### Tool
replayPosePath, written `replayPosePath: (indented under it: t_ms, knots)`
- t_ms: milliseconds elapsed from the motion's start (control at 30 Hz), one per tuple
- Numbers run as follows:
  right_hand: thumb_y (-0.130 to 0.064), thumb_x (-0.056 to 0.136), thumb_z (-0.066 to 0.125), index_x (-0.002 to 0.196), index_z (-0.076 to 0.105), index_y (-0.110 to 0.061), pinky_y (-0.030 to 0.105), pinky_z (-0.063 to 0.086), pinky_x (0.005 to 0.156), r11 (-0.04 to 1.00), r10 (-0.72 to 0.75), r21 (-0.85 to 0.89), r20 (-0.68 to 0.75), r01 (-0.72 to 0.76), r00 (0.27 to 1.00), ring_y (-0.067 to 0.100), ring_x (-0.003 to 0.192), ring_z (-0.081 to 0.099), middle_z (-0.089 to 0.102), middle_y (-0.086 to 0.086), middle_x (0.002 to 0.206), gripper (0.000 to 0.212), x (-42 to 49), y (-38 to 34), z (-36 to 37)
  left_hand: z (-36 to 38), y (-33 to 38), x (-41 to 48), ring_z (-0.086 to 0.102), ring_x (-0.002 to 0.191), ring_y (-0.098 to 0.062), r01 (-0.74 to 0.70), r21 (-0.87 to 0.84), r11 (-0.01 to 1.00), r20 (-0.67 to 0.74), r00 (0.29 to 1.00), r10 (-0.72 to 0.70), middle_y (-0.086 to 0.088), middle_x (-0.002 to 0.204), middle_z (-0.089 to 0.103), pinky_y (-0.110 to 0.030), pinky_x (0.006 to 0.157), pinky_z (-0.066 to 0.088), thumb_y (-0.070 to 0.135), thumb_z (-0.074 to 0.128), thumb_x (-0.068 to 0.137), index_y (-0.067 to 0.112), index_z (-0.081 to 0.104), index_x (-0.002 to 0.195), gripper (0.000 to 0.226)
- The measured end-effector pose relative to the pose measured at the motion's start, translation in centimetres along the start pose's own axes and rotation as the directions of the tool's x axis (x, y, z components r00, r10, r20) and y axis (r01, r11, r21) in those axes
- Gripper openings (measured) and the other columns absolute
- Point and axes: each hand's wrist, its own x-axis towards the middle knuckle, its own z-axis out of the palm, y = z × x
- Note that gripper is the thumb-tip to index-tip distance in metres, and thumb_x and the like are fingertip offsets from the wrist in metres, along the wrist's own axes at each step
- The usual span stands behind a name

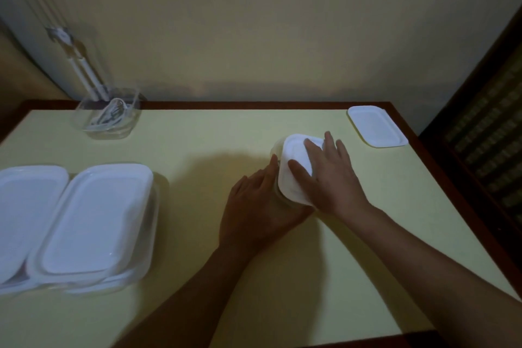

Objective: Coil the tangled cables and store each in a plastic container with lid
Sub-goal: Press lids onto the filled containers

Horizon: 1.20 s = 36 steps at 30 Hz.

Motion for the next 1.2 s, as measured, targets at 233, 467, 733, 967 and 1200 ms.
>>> replayPosePath:
  t_ms: [233, 467, 733, 967, 1200]
  knots:
    - [-0.067, 0.099, 0.023, 0.16, 0.018, -0.033, 0.051, 0.013, 0.123, 0.978, -0.118, -0.168, 0.053, 0.126, 0.992, 0.035, 0.155, 0.003, 0.004, 0.01, 0.17, 0.07, 1.5, -0.4, -0.1, -0.5, 0.3, -0.1, 0.057, 0.124, -0.013, -0.029, -0.008, 1.0, -0.006, 1.0, 0.029, 0.009, 0.141, 0.058, -0.041, 0.1, 0.046, 0.086, 0.046, 0.08, 0.026, 0.044, 0.148, 0.091]
    - [-0.065, 0.1, 0.023, 0.16, 0.018, -0.032, 0.055, 0.015, 0.121, 0.976, -0.1, -0.186, 0.083, 0.114, 0.991, 0.03, 0.156, 0.001, 0.002, 0.009, 0.17, 0.069, 1.5, -0.5, 0.1, -0.3, 0.0, -0.2, 0.056, 0.128, -0.014, -0.001, -0.075, 0.997, 0.047, 0.999, 0.004, 0.006, 0.146, 0.054, -0.045, 0.105, 0.044, 0.087, 0.041, 0.081, 0.024, 0.037, 0.153, 0.096]
    - [-0.066, 0.1, 0.014, 0.161, 0.004, -0.038, 0.056, 0.006, 0.123, 0.982, -0.094, -0.151, 0.121, 0.112, 0.988, 0.024, 0.156, -0.011, -0.012, 0.002, 0.17, 0.067, 0.2, -0.6, 0.0, -0.8, 0.3, -0.8, 0.049, 0.133, -0.008, 0.23, -0.261, 0.938, 0.093, 0.973, -0.212, 0.007, 0.147, 0.054, -0.027, 0.118, 0.02, 0.057, 0.024, 0.099, 0.028, 0.047, 0.148, 0.061]
    - [-0.067, 0.099, 0.012, 0.16, 0.003, -0.04, 0.052, 0.008, 0.124, 0.981, -0.13, -0.127, 0.121, 0.145, 0.984, 0.023, 0.156, -0.011, -0.012, 0.0, 0.17, 0.068, -2.6, -1.0, 0.4, -1.1, -0.3, 0.1, 0.042, 0.138, -0.004, 0.39, -0.339, 0.856, 0.237, 0.916, -0.324, 0.011, 0.151, 0.049, -0.026, 0.12, 0.007, 0.042, 0.03, 0.109, 0.036, 0.046, 0.147, 0.042]
    - [-0.072, 0.094, 0.004, 0.16, 0.006, -0.038, 0.05, 0.017, 0.123, 0.98, -0.125, -0.146, 0.088, 0.137, 0.988, 0.025, 0.156, -0.009, -0.009, 0.001, 0.17, 0.075, -4.9, -2.1, 1.0, -2.5, 1.8, -2.0, 0.058, 0.122, -0.015, 0.411, -0.459, 0.788, 0.192, 0.911, -0.364, -0.002, 0.139, 0.062, -0.046, 0.115, 0.034, 0.027, 0.037, 0.109, 0.026, 0.05, 0.146, 0.039]
